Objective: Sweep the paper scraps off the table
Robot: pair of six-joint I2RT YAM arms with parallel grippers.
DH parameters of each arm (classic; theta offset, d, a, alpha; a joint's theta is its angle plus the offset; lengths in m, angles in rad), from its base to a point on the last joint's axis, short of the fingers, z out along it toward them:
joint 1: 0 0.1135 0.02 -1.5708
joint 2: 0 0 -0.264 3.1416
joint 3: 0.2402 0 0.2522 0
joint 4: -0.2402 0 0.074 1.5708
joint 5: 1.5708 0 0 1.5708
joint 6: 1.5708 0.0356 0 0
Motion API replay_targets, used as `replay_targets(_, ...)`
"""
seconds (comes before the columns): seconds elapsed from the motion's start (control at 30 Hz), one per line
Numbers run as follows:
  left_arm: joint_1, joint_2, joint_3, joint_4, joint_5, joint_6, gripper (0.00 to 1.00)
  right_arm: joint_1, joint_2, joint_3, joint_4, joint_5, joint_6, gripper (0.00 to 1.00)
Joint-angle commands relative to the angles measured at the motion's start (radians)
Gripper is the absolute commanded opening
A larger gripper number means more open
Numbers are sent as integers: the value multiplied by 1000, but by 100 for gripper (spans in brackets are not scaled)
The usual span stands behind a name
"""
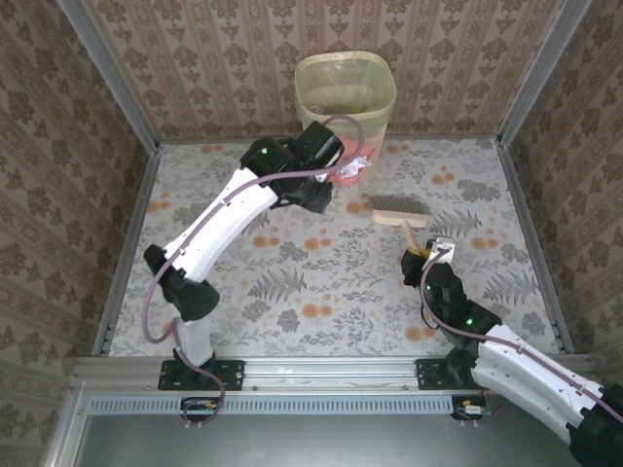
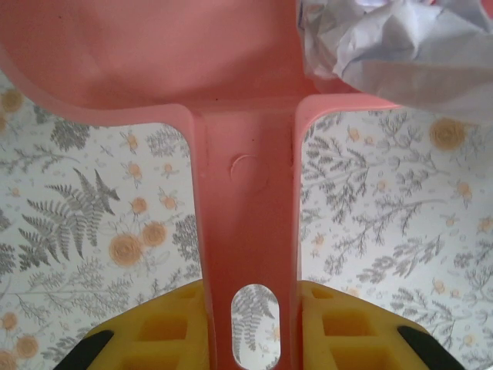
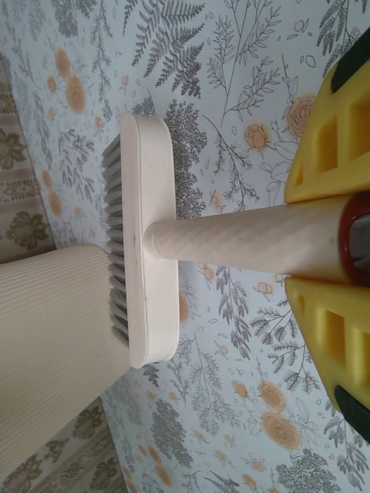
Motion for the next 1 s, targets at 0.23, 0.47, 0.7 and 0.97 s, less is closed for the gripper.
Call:
replay_targets(0.23, 81, 155, 451, -147, 95, 23, 0, -3, -1, 8, 58, -6, -18, 0)
replay_targets(0.47, 151, 157, 490, -24, 265, -15, 0, -3, 24, 10, 68, -9, -21, 0)
replay_targets(0.7, 201, 200, 528, 27, 366, -52, 0, -3, 46, 13, 80, -11, -25, 0)
replay_targets(0.97, 241, 248, 533, 117, 487, -108, 0, -3, 69, 17, 89, -11, -31, 0)
